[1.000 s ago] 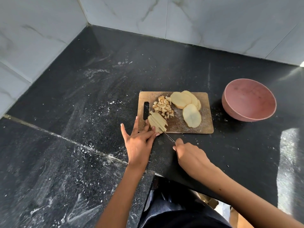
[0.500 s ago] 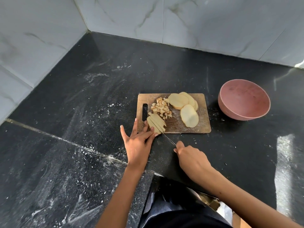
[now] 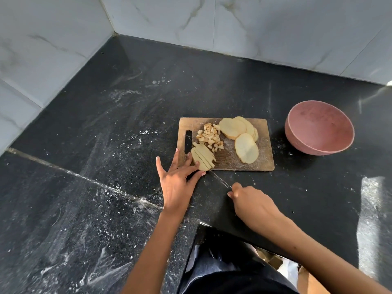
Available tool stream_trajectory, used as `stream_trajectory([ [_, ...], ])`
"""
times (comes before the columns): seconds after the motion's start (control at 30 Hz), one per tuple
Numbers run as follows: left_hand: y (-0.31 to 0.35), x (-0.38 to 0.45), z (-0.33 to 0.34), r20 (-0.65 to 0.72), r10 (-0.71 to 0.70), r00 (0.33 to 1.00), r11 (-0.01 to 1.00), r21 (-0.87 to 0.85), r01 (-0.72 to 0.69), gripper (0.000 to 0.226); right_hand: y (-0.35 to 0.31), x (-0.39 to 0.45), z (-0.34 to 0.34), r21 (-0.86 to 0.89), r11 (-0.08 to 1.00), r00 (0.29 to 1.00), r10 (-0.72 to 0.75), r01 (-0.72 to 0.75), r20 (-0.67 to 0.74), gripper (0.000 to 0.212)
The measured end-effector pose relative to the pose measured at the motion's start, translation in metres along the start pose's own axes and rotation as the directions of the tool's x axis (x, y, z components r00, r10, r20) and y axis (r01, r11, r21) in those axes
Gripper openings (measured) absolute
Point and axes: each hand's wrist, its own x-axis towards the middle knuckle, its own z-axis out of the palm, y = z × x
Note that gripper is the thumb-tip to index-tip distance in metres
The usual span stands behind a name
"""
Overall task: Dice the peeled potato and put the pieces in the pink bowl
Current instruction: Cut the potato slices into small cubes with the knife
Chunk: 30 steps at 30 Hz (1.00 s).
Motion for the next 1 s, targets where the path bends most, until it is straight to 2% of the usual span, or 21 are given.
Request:
stream_trajectory([
  [0.13, 0.0, 0.0, 0.0, -0.01, 0.002, 1.0, 1.0, 0.014, -0.002, 0.027, 0.003, -0.007, -0.021, 0.098, 0.995, 0.997, -0.024, 0.031, -0.073, 0.027],
  [0.3, -0.004, 0.001, 0.0, -0.023, 0.033, 0.999, 0.999, -0.002, -0.033, 0.029, -0.015, 0.025, -0.019, 0.199, 0.979, 0.995, -0.014, 0.034, -0.104, 0.024],
  [0.47, -0.006, 0.0, -0.001, -0.029, 0.048, 0.998, 0.999, 0.005, -0.047, 0.032, -0.035, 0.042, -0.016, 0.156, 0.985, 0.984, -0.047, 0.074, -0.169, 0.021],
  [0.6, -0.004, -0.001, -0.002, -0.015, 0.021, 1.0, 1.0, 0.002, -0.021, 0.033, -0.039, 0.042, -0.015, 0.136, 0.985, 0.985, -0.08, 0.102, -0.155, 0.022],
  [0.73, -0.002, -0.001, -0.003, -0.009, -0.009, 1.0, 1.0, -0.001, 0.009, 0.036, -0.045, 0.044, -0.015, 0.081, 0.994, 0.988, -0.064, 0.077, -0.143, 0.015],
  [0.83, 0.0, 0.001, -0.005, 0.004, -0.013, 1.0, 1.0, 0.025, 0.013, 0.036, -0.052, 0.048, -0.014, 0.044, 0.997, 0.988, -0.053, 0.06, -0.145, 0.019],
  [1.0, 0.001, 0.001, -0.004, 0.015, -0.027, 1.0, 0.998, 0.063, 0.026, 0.014, -0.043, 0.044, -0.005, 0.053, 0.998, 0.996, -0.017, 0.022, -0.09, 0.021],
])
